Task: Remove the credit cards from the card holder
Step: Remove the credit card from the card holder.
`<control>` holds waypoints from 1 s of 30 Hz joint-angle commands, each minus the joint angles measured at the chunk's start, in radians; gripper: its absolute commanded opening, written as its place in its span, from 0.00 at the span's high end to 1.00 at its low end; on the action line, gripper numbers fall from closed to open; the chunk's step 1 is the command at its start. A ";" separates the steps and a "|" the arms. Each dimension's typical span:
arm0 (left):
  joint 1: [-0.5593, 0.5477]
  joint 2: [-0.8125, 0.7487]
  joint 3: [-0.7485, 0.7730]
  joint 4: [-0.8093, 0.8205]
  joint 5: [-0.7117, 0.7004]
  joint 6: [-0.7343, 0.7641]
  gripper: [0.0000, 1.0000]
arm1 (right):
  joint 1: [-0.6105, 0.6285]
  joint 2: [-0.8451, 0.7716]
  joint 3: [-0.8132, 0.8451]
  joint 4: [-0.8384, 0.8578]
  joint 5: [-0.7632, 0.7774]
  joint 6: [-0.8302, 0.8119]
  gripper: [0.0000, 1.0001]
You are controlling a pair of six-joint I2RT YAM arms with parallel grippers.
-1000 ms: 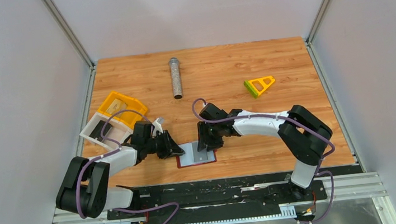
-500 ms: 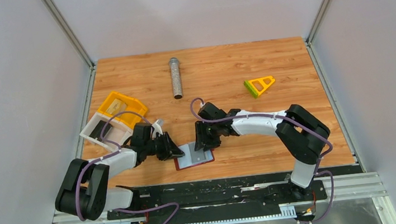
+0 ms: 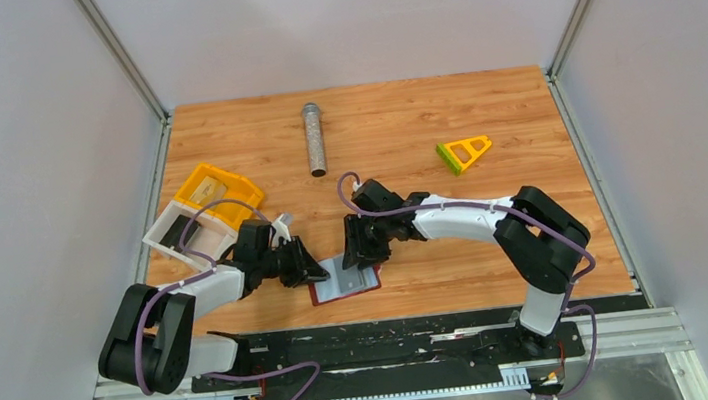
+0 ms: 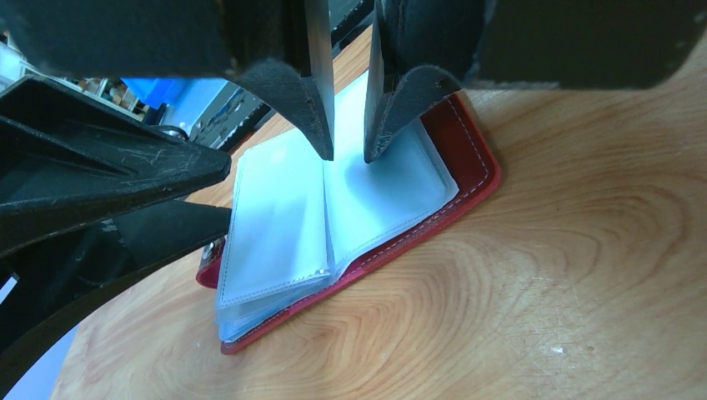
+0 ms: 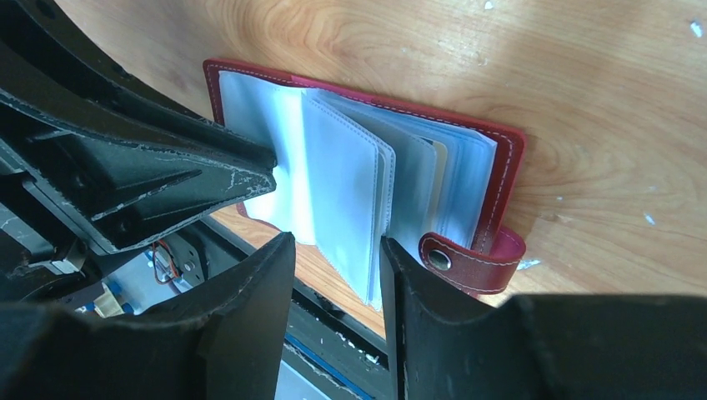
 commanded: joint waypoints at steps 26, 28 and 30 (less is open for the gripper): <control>-0.005 -0.164 0.008 -0.122 -0.114 -0.055 0.62 | 0.008 -0.037 0.002 0.194 -0.131 0.009 0.58; -0.005 -0.199 0.014 -0.150 -0.138 -0.061 0.60 | 0.007 -0.032 0.002 0.200 -0.137 0.011 0.60; -0.005 -0.229 0.018 -0.179 -0.162 -0.064 0.59 | 0.010 -0.029 0.001 0.209 -0.143 0.011 0.63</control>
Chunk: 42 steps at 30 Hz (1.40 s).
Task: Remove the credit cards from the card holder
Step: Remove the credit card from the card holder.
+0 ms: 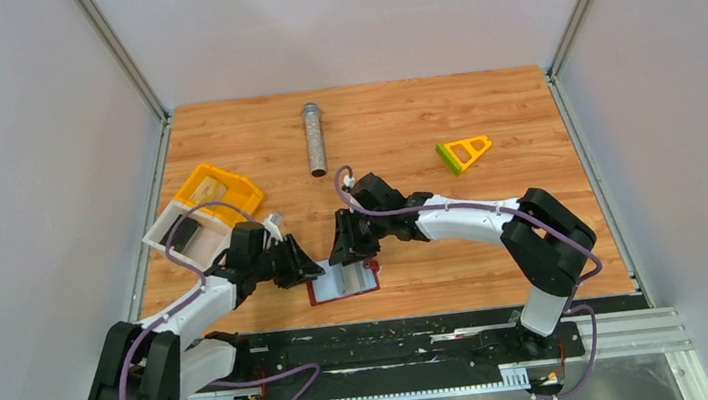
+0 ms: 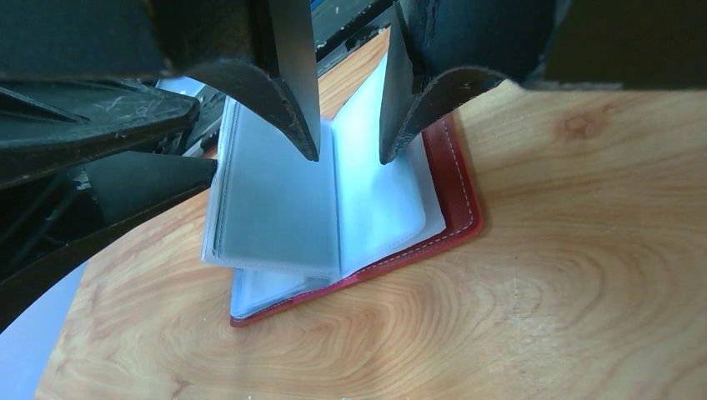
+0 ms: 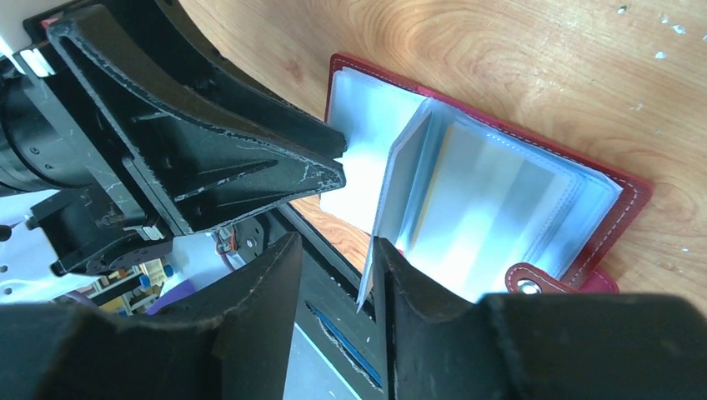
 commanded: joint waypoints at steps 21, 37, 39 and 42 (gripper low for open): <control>-0.003 -0.022 0.060 -0.119 -0.068 0.046 0.62 | -0.003 0.014 0.030 -0.089 0.149 -0.043 0.71; -0.004 0.052 0.031 -0.071 -0.060 0.057 0.71 | -0.004 0.064 0.025 -0.144 0.228 -0.035 0.65; -0.004 0.049 0.027 -0.070 -0.061 0.055 0.71 | -0.003 0.064 0.025 -0.150 0.237 -0.039 0.65; -0.003 0.045 0.027 -0.070 -0.061 0.054 0.71 | -0.002 0.062 0.026 -0.169 0.265 -0.047 0.65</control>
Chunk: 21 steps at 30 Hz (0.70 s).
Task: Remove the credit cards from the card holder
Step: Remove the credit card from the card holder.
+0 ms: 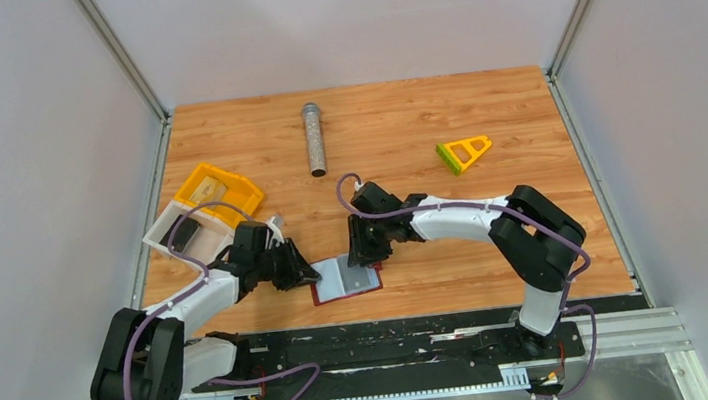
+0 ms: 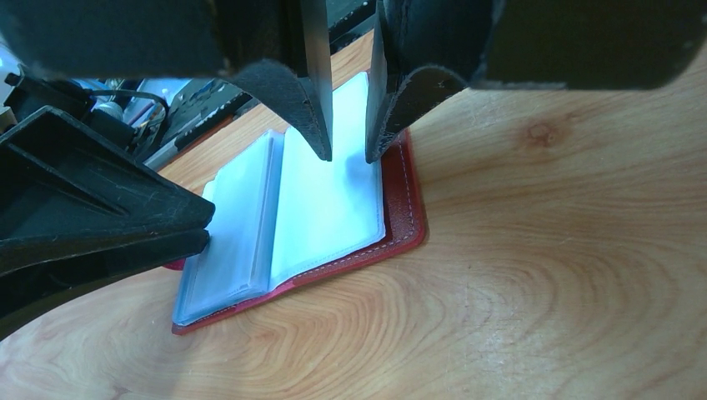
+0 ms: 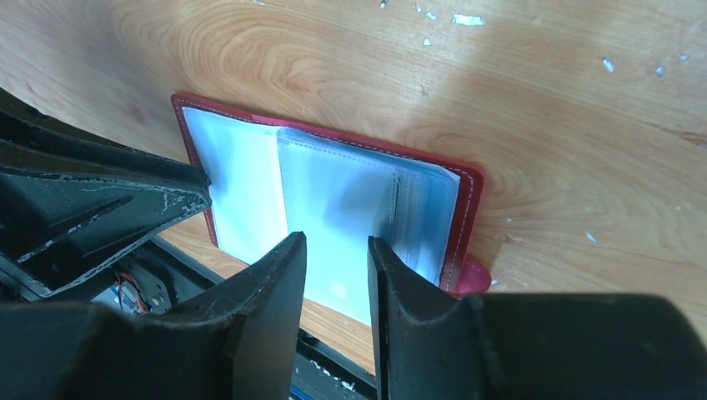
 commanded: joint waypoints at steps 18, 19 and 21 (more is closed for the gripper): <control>-0.003 -0.010 -0.007 0.012 -0.017 0.017 0.71 | 0.001 -0.049 0.030 -0.075 0.077 -0.044 0.65; -0.003 -0.009 -0.008 0.013 -0.016 0.017 0.71 | 0.001 -0.047 0.030 -0.074 0.076 -0.044 0.65; -0.003 -0.009 -0.007 0.013 -0.016 0.016 0.71 | 0.001 -0.040 0.029 -0.075 0.076 -0.044 0.65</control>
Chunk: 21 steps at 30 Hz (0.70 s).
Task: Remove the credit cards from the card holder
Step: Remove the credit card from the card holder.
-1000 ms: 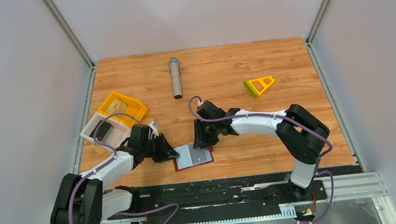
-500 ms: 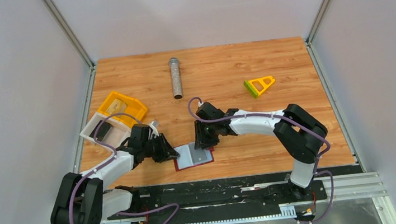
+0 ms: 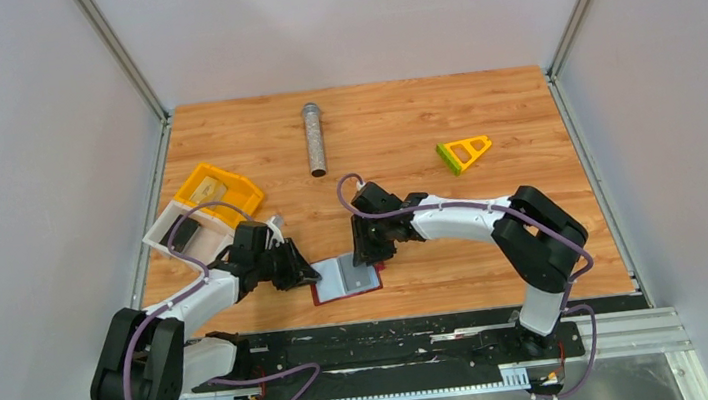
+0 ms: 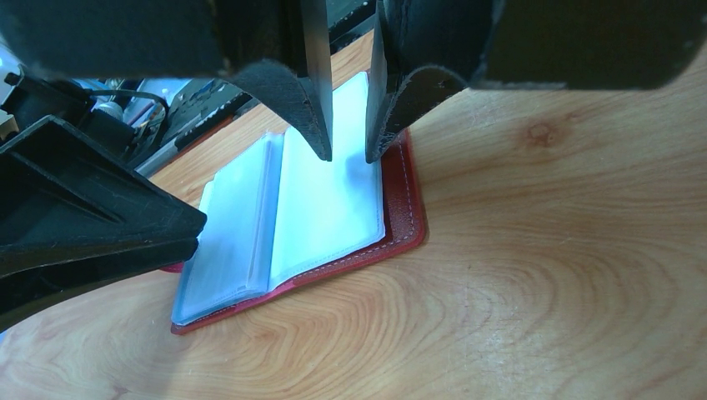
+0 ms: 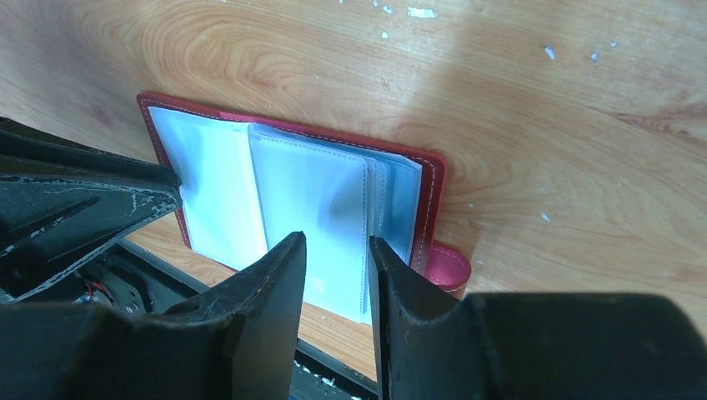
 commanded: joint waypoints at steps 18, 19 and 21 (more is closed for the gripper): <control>-0.004 0.005 -0.017 0.038 -0.004 0.009 0.71 | 0.009 0.009 0.008 0.051 -0.050 -0.012 0.67; -0.004 0.006 -0.018 0.042 -0.003 0.008 0.71 | 0.009 0.014 0.009 0.051 -0.052 -0.011 0.67; -0.004 0.007 -0.019 0.044 -0.002 0.006 0.71 | 0.010 0.019 0.010 0.051 -0.056 -0.008 0.67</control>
